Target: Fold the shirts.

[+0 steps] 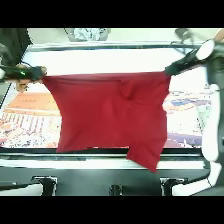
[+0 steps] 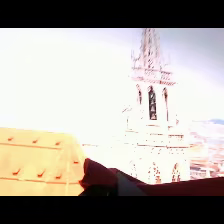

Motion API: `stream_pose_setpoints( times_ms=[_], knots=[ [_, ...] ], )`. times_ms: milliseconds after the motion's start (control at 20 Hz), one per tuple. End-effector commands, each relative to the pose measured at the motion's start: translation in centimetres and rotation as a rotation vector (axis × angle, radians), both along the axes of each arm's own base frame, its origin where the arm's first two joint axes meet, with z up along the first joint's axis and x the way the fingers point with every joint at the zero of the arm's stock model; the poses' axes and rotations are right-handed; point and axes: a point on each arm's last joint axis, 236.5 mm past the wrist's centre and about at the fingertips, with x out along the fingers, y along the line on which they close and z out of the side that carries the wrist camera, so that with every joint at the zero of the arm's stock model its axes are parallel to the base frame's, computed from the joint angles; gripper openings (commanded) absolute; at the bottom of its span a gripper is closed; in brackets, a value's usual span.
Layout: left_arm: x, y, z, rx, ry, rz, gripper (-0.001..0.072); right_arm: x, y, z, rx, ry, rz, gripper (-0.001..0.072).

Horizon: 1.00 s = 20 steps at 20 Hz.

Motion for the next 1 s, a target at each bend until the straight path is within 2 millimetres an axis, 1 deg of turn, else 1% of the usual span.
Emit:
stream_pose_setpoints(
  times_ms=[0, 100, 150, 200, 250, 300, 350, 400, 450, 500, 550, 600, 650, 700, 750, 800, 850, 900, 950],
  knots=[
    [2.1, -0.5, -9.6, -0.07, 0.124, 0.02, 0.0031, 4.3, 2.8, -7.5, 0.238, 0.03, -0.103, 0.0045],
    [2.2, -1.1, -11.9, -0.118, 0.166, 0.027, 0.0032, 4.7, 4.0, -9.1, 0.308, 0.052, -0.112, 0.0046],
    [2.2, -1.6, -12.4, -0.145, 0.178, 0.029, 0.0035, 4.6, 4.4, -9.4, 0.328, 0.062, -0.112, 0.0057],
    [2.1, -1.9, -12.2, -0.164, 0.181, 0.029, 0.0081, 4.6, 4.5, -9.1, 0.336, 0.06, -0.11, 0.0194],
    [1.7, -2.0, -11.6, -0.173, 0.197, 0.018, 0.0295, 4.4, 4.3, -8.0, 0.338, 0.057, -0.097, 0.0448],
    [0.9, -1.9, -10.7, -0.178, 0.235, -0.002, 0.045, 3.7, 3.7, -6.4, 0.309, 0.051, -0.048, 0.0606],
    [-0.6, -1.3, -9.7, -0.18, 0.302, -0.04, 0.0449, 2.4, 2.1, -4.7, 0.245, 0.057, 0.018, 0.0625],
    [-2.9, -0.3, -8.8, -0.177, 0.385, -0.09, 0.045, 0.5, -0.6, -3.6, 0.185, 0.09, 0.026, 0.0624],
    [-5.4, 1.1, -8.6, -0.192, 0.481, -0.095, 0.045, -1.9, -3.4, -3.0, 0.149, 0.151, 0.001, 0.0616],
    [-8.1, 2.2, -8.8, -0.226, 0.575, -0.091, 0.045, -5.1, -5.8, -2.8, 0.151, 0.248, -0.019, 0.0596],
    [-11.2, 2.9, -9.6, -0.272, 0.684, -0.078, 0.045, -8.1, -7.4, -2.9, 0.165, 0.345, -0.029, 0.0565],
    [-14.1, 3.1, -10.5, -0.316, 0.774, -0.066, 0.045, -11.2, -8.2, -3.2, 0.186, 0.453, -0.022, 0.055],
    [-16.9, 3.0, -11.7, -0.355, 0.839, -0.043, 0.045, -14.0, -8.4, -3.6, 0.204, 0.549, 0.005, 0.055],
    [-19.4, 2.5, -13.1, -0.381, 0.876, -0.026, 0.045, -16.1, -8.1, -4.2, 0.21, 0.616, 0.034, 0.055],
    [-21.9, 1.8, -14.8, -0.398, 0.896, -0.019, 0.045, -17.3, -7.6, -4.7, 0.209, 0.643, 0.056, 0.055],
    [-23.7, 1.0, -16.2, -0.414, 0.901, -0.015, 0.0451, -17.7, -7.1, -5.3, 0.212, 0.644, 0.057, 0.0551],
    [-25.1, -0.1, -17.5, -0.437, 0.892, -0.021, 0.045, -17.9, -6.6, -6.0, 0.211, 0.636, 0.055, 0.0552],
    [-25.7, -1.3, -18.5, -0.467, 0.87, -0.02, 0.045, -18.1, -6.2, -6.7, 0.214, 0.63, 0.051, 0.0552],
    [-25.9, -2.0, -19.3, -0.498, 0.858, -0.005, 0.045, -18.3, -5.9, -7.1, 0.223, 0.636, 0.051, 0.0552]
  ],
)
